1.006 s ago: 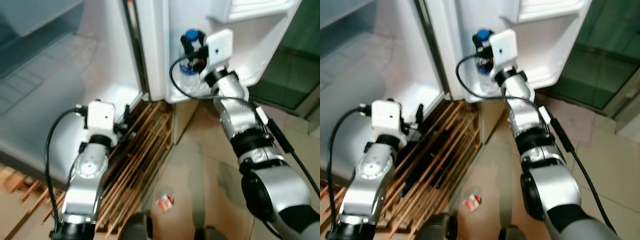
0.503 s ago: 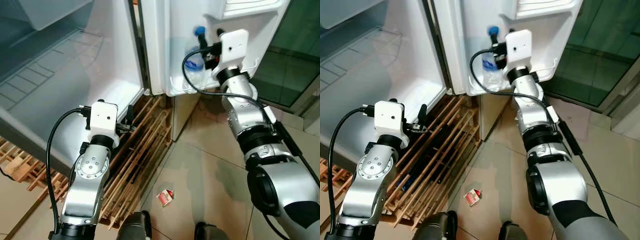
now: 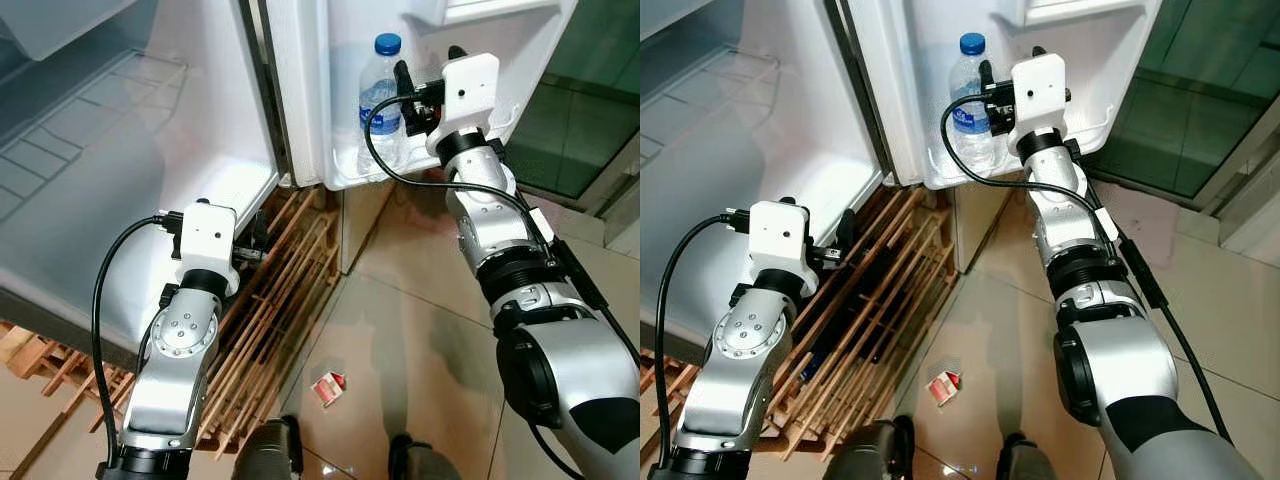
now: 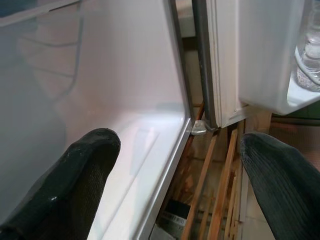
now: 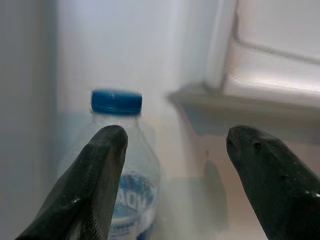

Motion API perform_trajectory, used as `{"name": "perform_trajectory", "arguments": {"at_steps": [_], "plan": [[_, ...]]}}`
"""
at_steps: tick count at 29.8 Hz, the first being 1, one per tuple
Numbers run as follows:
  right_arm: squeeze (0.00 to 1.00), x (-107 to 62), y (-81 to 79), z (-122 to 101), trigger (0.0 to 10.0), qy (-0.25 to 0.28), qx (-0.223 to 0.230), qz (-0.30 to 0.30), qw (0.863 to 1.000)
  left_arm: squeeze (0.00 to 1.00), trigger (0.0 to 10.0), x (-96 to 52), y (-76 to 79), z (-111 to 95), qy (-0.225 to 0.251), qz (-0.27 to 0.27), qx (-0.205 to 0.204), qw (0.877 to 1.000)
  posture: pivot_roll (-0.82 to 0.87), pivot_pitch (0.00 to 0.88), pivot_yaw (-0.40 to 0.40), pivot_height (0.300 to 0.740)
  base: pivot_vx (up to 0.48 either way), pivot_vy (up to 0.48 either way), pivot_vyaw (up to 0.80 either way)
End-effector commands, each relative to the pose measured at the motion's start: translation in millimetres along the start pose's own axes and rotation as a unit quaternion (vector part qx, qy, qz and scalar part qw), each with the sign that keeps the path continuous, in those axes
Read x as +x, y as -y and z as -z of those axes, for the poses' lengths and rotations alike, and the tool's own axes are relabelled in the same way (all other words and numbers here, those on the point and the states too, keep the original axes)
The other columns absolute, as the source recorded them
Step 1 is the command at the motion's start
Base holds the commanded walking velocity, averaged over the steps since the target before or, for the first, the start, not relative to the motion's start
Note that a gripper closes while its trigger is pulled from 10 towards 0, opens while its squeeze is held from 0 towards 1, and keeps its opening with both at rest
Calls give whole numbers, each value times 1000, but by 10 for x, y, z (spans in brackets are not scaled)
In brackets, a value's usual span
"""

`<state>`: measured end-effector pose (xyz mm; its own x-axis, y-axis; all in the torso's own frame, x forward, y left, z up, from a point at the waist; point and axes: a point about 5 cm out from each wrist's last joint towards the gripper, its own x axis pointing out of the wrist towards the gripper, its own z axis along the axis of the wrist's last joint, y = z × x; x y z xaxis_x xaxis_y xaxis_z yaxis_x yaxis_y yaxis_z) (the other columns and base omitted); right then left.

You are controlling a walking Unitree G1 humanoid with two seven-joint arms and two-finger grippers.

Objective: Restocking fridge

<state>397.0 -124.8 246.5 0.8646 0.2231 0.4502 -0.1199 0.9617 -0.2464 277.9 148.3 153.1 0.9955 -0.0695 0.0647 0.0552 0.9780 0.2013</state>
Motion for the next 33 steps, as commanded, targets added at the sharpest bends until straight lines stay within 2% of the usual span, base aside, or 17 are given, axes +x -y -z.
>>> {"name": "perform_trajectory", "arguments": {"at_steps": [1,6,7,8,9,10,12,15,16,17,18,23,26,29,30,31,33], "plan": [[0,-13,37,-77,10000,24,1,17,1000,0,10000,3,11,9,-5,6,12,1000,251,163,82,740,0,0,0],[0,-115,139,-87,10000,30,2,57,998,0,10000,28,53,52,-15,10,8,1000,223,143,65,740,0,0,0],[0,-209,212,-73,10000,29,-1,83,996,0,10000,55,82,69,-18,13,5,1000,199,122,56,740,0,0,0],[0,-524,367,-47,10000,21,-20,141,990,0,10000,127,142,108,-23,31,-7,999,150,82,50,740,0,0,0],[0,-524,367,-47,10000,21,-20,141,990,0,10000,127,142,108,-23,31,-7,999,150,82,50,740,0,0,0],[0,-723,469,-37,10000,12,-28,176,984,0,10000,169,184,132,-26,48,-10,998,132,62,47,740,0,0,0],[0,-723,469,-37,10000,12,-28,176,984,0,10000,169,184,132,-26,48,-10,998,132,62,47,740,0,0,0],[0,-1041,562,102,10000,-28,-30,215,976,0,10000,197,186,168,-28,56,-9,998,116,24,41,740,0,0,0],[0,-1197,530,247,10000,-66,-20,217,974,0,10000,190,168,217,-40,50,-6,998,115,16,38,740,0,0,0],[0,-1197,530,247,10000,-66,-20,217,974,0,10000,190,168,217,-40,50,-6,998,115,16,38,740,0,0,0],[0,-1421,474,496,10000,-128,0,212,969,0,10000,175,173,285,-58,42,-12,997,115,10,33,740,0,0,0],[0,-1618,424,631,10000,-182,12,201,962,0,10000,178,236,319,-63,40,-20,997,114,5,14,740,0,0,0],[0,-1810,298,722,10000,-220,35,176,959,0,10000,166,230,355,-64,31,-23,997,119,6,-6,740,0,0,0],[0,-2143,20,811,10000,-259,76,110,957,0,10000,86,159,457,-71,26,-17,997,130,6,-17,740,0,0,0],[0,-2143,20,811,10000,-259,76,110,957,0,10000,86,159,457,-71,26,-17,997,130,6,-17,740,0,0,0],[0,-2359,-103,913,10000,-285,75,68,953,0,10000,11,146,549,-67,45,14,997,129,5,-18,740,0,0,0],[0,-2417,-121,947,10000,-295,73,60,951,0,10000,-7,149,576,-66,51,22,996,129,8,-15,740,0,0,0]]}}
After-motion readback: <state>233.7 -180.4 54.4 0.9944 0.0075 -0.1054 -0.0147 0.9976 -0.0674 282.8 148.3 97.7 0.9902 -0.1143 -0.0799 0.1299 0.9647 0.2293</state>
